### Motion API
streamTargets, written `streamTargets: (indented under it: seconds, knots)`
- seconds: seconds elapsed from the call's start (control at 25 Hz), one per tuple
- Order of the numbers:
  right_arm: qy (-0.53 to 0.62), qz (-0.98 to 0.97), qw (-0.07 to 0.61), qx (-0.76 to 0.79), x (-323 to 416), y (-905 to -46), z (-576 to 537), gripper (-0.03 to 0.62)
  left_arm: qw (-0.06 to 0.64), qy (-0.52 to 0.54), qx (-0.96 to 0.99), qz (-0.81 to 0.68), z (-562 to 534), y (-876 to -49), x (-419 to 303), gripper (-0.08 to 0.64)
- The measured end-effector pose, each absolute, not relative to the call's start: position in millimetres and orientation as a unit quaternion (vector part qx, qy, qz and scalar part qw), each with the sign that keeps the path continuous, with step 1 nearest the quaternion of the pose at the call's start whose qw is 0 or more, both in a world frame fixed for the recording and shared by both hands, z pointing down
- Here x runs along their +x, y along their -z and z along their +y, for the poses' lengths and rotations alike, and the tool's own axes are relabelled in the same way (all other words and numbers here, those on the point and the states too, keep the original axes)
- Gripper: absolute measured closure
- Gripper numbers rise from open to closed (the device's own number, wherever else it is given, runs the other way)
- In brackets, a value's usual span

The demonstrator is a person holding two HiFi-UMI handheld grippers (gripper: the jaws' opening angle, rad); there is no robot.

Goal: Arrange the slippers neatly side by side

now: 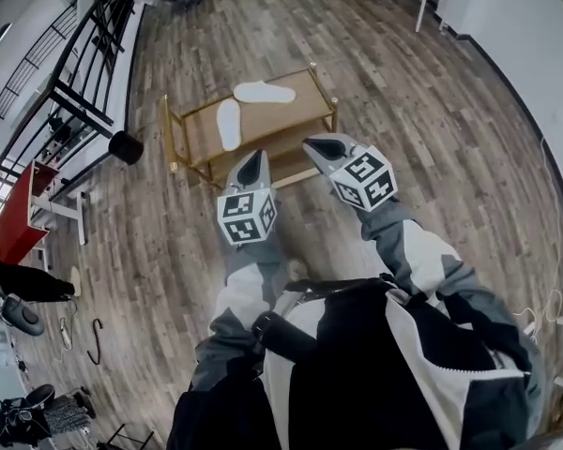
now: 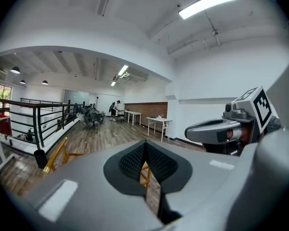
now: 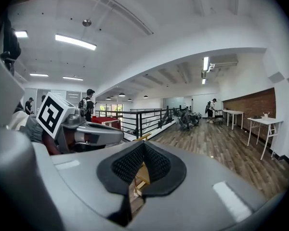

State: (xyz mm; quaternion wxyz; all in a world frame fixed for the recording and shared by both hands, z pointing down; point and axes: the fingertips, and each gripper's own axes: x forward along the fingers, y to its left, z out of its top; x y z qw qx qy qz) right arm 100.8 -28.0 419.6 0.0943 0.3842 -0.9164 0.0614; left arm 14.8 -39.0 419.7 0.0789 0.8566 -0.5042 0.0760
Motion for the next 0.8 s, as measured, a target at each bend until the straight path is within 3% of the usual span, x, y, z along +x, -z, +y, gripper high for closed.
streamTargets:
  seconds: [0.8]
  knots:
    - [-0.059, -0.909, 0.116, 0.396, -18, -430, -163, 0.586, 0.095, -0.058, 0.864, -0.49, -179, -434, -103, 0.555]
